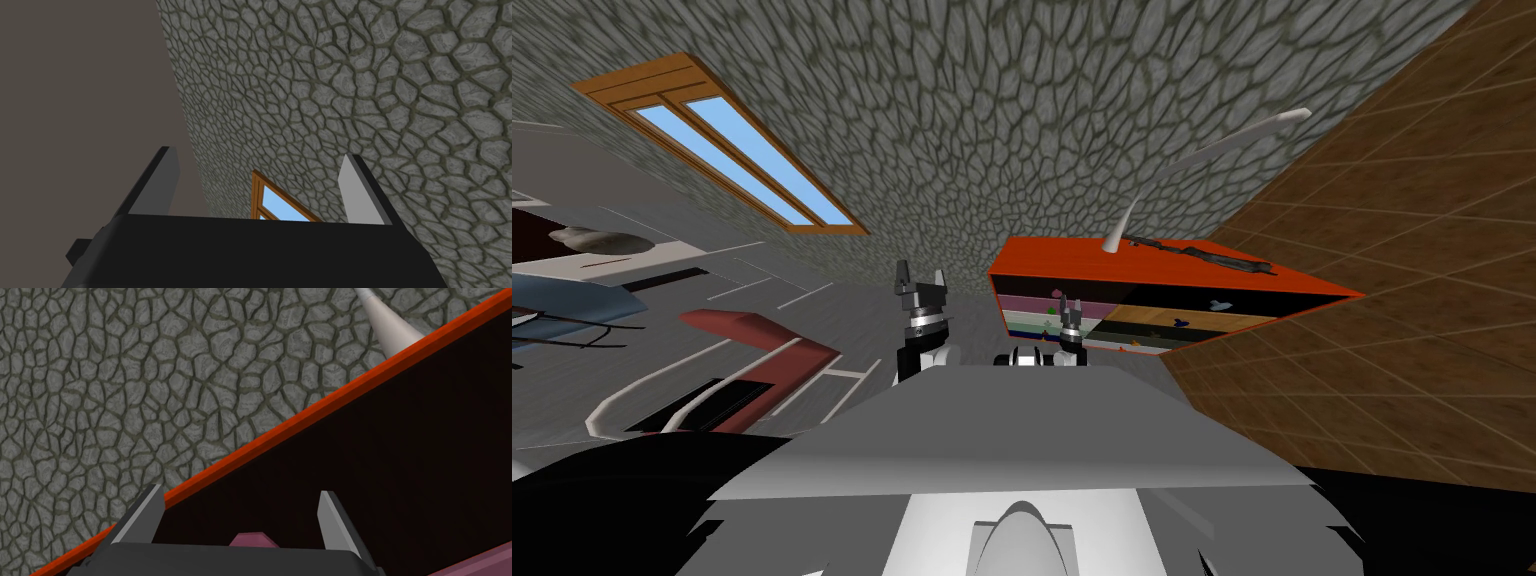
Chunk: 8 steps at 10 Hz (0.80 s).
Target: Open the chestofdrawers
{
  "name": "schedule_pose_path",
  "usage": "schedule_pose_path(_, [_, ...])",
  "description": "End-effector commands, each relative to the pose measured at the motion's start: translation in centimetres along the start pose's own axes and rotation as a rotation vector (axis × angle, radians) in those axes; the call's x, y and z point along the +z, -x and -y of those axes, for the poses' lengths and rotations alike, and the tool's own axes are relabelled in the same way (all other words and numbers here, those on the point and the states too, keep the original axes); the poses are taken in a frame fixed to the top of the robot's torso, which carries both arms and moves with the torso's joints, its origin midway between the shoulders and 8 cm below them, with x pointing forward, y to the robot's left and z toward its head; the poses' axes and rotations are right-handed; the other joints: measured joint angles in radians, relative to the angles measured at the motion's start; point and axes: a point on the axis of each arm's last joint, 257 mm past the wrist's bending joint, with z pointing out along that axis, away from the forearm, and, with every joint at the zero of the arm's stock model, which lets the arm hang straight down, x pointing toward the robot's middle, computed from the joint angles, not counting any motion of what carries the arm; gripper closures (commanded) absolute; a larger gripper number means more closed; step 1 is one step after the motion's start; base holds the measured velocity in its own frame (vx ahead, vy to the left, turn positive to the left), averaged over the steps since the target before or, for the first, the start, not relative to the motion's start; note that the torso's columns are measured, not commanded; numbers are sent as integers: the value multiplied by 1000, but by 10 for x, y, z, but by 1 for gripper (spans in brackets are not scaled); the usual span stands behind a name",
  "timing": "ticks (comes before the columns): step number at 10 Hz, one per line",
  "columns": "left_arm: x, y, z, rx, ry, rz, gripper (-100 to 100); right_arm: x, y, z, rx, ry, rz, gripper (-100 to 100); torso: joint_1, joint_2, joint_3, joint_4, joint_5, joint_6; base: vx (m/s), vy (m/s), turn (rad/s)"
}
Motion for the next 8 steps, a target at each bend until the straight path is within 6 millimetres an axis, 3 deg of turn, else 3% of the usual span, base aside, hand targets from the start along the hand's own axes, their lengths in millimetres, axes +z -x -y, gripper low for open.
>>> schedule_pose_path(1, [0, 0, 0, 0, 0, 0, 0, -2, 4, -3, 61, 8, 4, -100, 0, 0, 0, 0, 0, 0, 9, 1, -3])
schedule_pose_path(4, [0, 0, 0, 0, 0, 0, 0, -11, 21, -10, 170, 44, 22, -100, 0, 0, 0, 0, 0, 0, 22, -3, 39])
schedule_pose_path(8, [0, 0, 0, 0, 0, 0, 0, -16, 29, -14, 278, 63, 28, -100, 0, 0, 0, 0, 0, 0, 19, -3, 20])
